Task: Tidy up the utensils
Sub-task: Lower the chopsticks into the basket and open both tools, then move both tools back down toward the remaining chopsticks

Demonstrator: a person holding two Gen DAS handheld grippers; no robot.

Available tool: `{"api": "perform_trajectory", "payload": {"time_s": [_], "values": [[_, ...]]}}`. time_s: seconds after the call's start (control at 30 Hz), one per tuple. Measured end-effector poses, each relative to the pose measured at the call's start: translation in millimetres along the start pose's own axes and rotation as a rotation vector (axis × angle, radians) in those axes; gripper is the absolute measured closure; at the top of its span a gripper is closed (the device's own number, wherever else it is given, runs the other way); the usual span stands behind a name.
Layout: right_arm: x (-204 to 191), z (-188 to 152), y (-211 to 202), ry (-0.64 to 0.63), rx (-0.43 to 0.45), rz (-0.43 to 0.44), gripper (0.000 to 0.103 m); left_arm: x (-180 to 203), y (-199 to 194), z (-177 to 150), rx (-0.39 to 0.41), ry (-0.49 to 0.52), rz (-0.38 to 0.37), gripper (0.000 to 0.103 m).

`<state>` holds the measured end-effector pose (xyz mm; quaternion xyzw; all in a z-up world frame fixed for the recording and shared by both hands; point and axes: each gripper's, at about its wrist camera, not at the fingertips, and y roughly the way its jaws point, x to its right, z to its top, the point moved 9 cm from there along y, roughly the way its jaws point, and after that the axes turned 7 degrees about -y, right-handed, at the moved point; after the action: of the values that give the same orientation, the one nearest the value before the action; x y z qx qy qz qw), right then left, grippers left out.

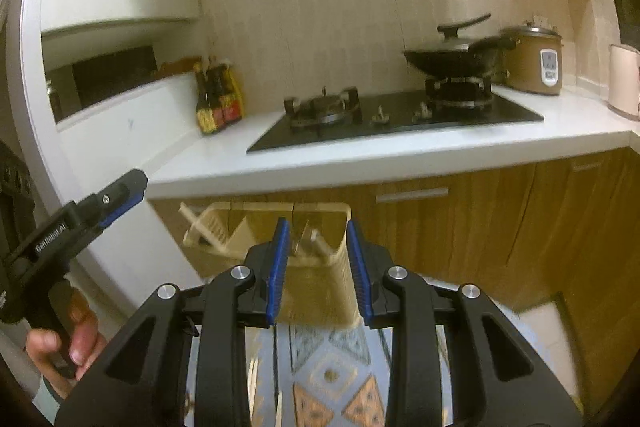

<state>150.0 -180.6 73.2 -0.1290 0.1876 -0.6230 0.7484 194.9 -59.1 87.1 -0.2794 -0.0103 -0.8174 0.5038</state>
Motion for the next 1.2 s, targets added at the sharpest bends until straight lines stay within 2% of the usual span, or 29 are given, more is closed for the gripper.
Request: {"api": "perform_trajectory", "payload": {"time_s": [0.1,0.23,0.37,0.53,0.6,0.77,0.97,1.07,1.2], "values": [[-6,-22,-2,0.006,-0.096,0.014,0.076,-8,-1,-20,-0.100,-0.017,0.006,0.062],[-22,-69,8,0.015,-0.290,0.066,0.076,-25,7,-61,-0.274,-0.053,0.032,0.062],[-37,-110,20,0.034,-0.441,0.122,0.076,-44,14,-98,-0.411,-0.080,0.077,0.062],[-53,-163,34,0.029,-0.595,0.132,0.076,-66,27,-152,-0.602,-0.114,0.115,0.062],[-59,-180,35,0.017,-0.638,0.135,0.076,-74,30,-169,-0.640,-0.128,0.149,0.064],[-72,-213,30,0.003,-0.673,0.151,0.077,-78,34,-194,-0.704,-0.134,0.160,0.064],[-78,-224,26,-0.072,-0.663,0.094,0.077,-68,38,-210,-0.728,-0.059,0.188,0.064],[-80,-227,23,-0.132,-0.645,0.049,0.078,-61,39,-214,-0.714,0.011,0.233,0.064],[-76,-230,15,-0.216,-0.605,-0.032,0.093,-53,40,-218,-0.703,0.111,0.285,0.064]]}}
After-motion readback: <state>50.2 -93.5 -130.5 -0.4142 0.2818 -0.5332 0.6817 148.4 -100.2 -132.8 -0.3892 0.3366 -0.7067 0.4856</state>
